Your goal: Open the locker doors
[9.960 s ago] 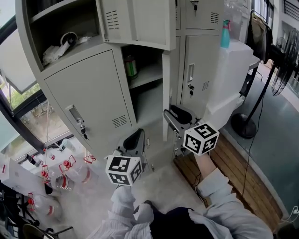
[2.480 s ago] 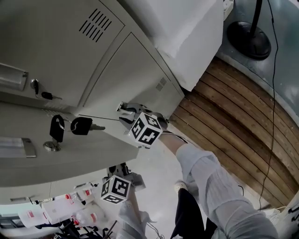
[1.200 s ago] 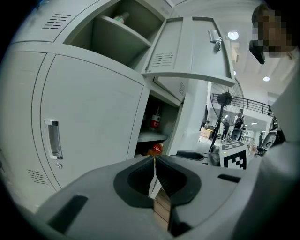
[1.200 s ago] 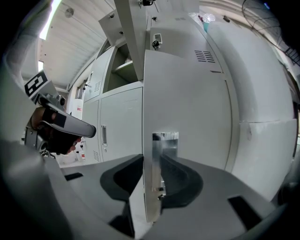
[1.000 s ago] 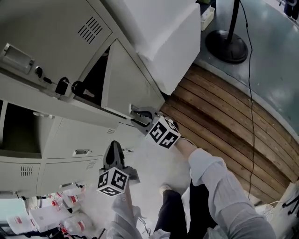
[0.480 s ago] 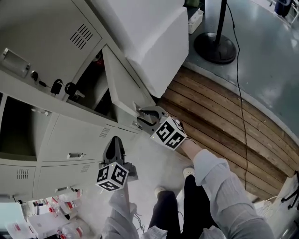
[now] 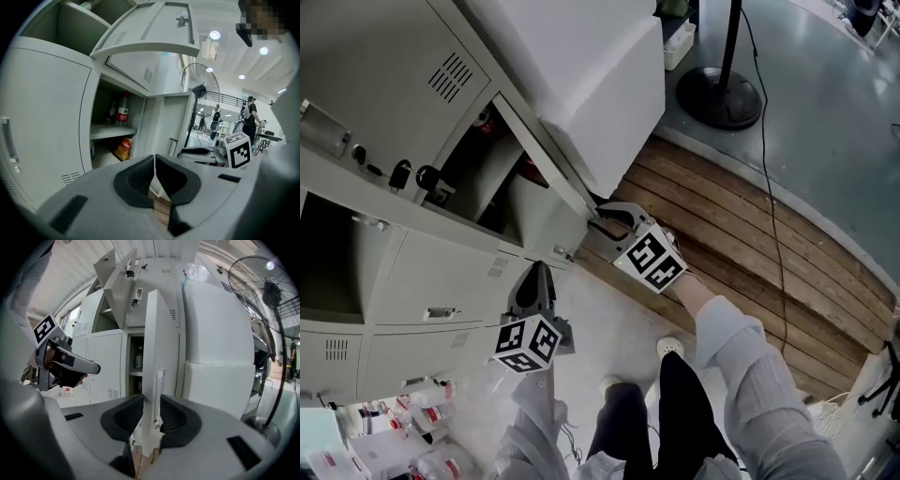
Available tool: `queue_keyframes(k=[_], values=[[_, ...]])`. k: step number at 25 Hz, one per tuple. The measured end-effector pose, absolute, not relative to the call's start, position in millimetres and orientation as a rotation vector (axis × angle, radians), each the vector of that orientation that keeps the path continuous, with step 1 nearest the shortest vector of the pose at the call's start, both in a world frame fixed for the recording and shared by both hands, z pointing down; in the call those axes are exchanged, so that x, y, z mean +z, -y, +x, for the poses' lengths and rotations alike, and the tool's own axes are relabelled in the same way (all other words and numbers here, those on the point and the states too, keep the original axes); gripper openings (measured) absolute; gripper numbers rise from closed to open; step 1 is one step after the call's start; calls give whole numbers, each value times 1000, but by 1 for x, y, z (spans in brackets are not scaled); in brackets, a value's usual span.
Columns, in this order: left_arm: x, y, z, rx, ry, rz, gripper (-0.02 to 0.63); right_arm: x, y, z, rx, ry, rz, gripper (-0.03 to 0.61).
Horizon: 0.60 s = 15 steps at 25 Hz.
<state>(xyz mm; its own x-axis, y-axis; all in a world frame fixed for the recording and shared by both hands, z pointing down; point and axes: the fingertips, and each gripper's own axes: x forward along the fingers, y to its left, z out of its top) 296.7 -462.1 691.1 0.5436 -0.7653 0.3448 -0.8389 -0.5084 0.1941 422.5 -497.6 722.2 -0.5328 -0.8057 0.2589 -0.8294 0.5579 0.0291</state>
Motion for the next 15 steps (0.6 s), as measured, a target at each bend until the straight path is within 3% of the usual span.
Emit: queue_keyframes(k=[15], values=[[696,464,332,359,1251,2504,13,723,507,475,159,2466,1494,101]])
